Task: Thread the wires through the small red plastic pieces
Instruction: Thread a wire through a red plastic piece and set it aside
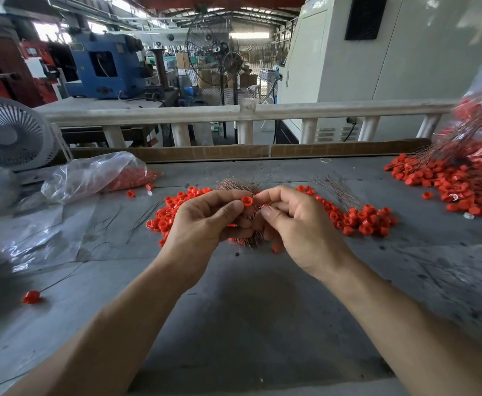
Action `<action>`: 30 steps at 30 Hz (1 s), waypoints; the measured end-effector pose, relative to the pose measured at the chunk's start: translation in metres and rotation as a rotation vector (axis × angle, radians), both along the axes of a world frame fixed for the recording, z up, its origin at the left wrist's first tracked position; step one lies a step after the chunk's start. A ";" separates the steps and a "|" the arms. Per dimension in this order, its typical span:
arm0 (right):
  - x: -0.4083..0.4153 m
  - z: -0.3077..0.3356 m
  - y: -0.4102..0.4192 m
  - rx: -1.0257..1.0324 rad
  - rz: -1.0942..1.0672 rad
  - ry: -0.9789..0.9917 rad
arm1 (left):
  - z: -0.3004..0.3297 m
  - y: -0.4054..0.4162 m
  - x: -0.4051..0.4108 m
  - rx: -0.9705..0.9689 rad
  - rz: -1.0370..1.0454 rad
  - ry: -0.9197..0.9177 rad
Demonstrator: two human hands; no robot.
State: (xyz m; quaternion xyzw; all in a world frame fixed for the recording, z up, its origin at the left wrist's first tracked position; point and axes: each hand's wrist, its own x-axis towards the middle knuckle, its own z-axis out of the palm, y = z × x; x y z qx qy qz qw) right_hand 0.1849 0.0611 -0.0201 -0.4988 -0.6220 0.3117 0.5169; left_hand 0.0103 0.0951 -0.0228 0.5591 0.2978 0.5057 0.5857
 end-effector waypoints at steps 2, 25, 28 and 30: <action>0.000 0.000 0.001 -0.019 0.021 0.018 | 0.001 -0.001 0.000 -0.003 -0.001 -0.004; 0.068 0.002 0.018 -0.095 -0.499 -0.491 | 0.010 -0.004 0.000 -0.207 -0.052 -0.111; 0.067 -0.001 0.018 -0.186 -0.434 -0.545 | 0.011 -0.005 0.001 -0.215 -0.049 -0.108; 0.061 -0.002 0.017 -0.234 -0.412 -0.583 | 0.011 -0.005 0.001 -0.214 -0.045 -0.106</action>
